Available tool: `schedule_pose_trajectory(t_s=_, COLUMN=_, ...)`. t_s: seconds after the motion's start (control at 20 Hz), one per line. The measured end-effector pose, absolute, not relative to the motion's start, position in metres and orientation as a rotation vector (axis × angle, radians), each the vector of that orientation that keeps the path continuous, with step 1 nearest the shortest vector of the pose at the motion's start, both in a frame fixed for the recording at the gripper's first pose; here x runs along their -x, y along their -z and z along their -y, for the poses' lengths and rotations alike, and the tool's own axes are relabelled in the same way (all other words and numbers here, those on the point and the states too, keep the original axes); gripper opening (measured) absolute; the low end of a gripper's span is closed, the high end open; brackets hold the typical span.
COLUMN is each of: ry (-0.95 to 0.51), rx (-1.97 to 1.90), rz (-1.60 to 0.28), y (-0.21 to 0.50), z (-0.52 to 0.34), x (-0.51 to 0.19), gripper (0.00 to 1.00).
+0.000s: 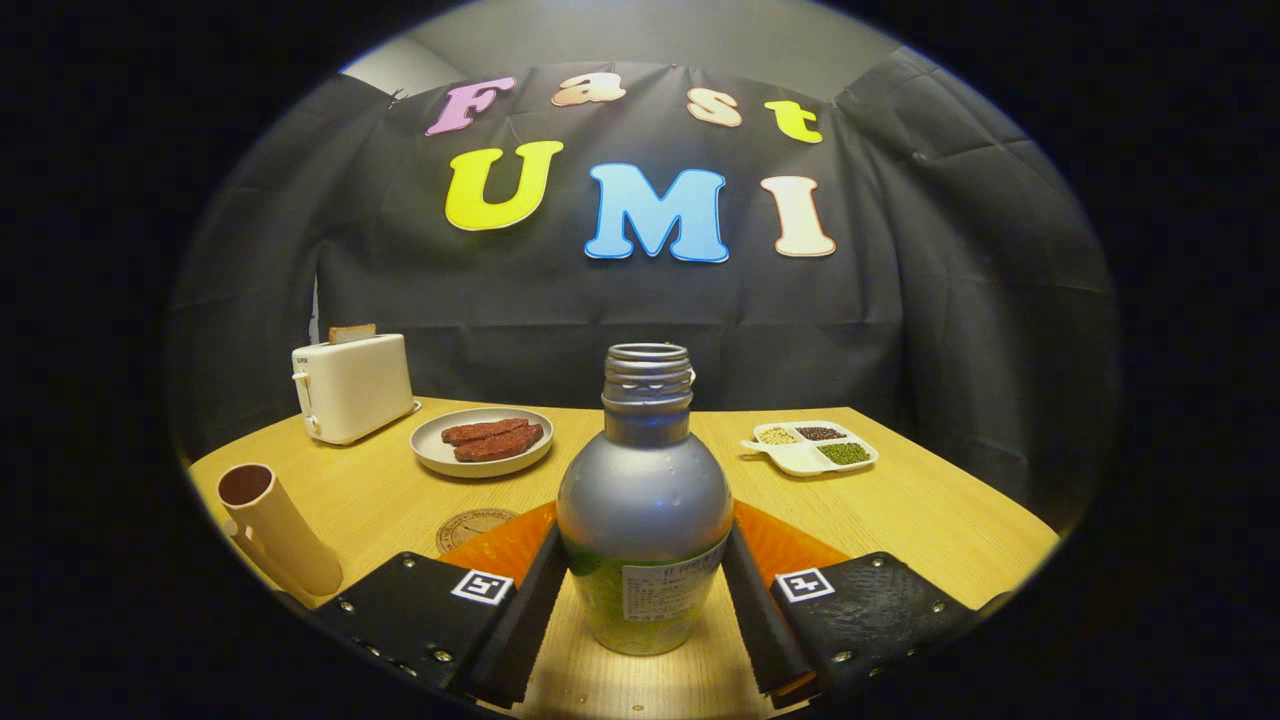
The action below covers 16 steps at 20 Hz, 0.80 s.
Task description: Take the bottle from table, then pour the juice into the cup, finally place the bottle on the coaster
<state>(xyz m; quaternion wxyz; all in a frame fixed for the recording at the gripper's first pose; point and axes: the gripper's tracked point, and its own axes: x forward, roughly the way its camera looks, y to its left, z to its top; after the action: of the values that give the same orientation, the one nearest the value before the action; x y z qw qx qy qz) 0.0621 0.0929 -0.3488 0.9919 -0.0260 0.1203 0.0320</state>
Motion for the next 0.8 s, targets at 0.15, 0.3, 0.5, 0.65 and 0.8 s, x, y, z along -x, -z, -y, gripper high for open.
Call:
schedule_pose_trajectory(t_s=0.15, ry=-0.085, rx=0.108, rz=-0.295, y=0.350, z=-0.098, x=-0.064, gripper=0.77)
schedule_pose_trajectory(t_s=0.3, ry=-0.082, rx=0.188, rz=-0.324, y=0.334, z=-0.102, x=-0.063, gripper=0.77)
schedule_pose_trajectory(t_s=0.5, ry=-0.110, rx=0.277, rz=-0.350, y=0.311, z=-0.120, x=-0.060, gripper=0.77)
schedule_pose_trajectory(t_s=0.65, ry=-0.122, rx=0.323, rz=-0.348, y=0.288, z=-0.132, x=-0.057, gripper=0.77)
schedule_pose_trajectory(t_s=0.8, ry=-0.148, rx=0.416, rz=-0.330, y=0.268, z=-0.146, x=-0.055, gripper=0.77)
